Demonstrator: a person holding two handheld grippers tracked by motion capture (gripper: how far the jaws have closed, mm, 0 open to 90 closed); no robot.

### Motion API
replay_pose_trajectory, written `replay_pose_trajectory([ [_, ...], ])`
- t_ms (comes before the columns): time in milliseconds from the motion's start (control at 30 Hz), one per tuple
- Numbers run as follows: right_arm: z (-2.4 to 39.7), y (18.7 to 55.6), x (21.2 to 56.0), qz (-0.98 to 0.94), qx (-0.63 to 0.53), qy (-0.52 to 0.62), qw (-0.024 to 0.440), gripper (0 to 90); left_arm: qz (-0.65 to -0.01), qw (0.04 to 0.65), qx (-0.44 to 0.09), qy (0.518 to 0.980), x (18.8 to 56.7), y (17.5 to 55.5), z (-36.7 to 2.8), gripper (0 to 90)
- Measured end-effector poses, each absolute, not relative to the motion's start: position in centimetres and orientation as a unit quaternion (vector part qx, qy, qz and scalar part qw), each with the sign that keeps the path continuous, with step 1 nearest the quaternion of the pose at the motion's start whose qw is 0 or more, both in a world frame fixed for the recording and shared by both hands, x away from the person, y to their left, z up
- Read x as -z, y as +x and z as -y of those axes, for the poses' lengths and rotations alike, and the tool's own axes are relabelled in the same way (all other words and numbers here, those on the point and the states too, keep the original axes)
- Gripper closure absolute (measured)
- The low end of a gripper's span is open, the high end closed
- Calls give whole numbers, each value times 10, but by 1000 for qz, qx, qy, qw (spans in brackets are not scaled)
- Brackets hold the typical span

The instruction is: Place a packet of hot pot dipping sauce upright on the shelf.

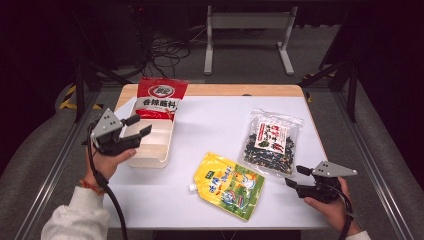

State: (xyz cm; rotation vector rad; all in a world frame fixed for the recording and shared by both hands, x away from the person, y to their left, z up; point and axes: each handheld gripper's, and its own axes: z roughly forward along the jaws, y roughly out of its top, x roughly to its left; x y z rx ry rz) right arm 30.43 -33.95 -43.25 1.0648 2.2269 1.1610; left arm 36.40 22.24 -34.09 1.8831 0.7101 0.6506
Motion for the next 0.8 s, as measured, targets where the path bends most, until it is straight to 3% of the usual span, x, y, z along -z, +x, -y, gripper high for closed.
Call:
replay_pose_trajectory([
  [400,334,304,430,-805,-419,369,201,459,-254,494,-188,810,388,301,-188,469],
  [667,344,313,422,-788,-421,390,223,510,-232,453,-136,850,424,294,-161,462],
  [800,351,327,421,-773,-422,417,225,475,-226,441,-126,859,435,296,-150,449],
])
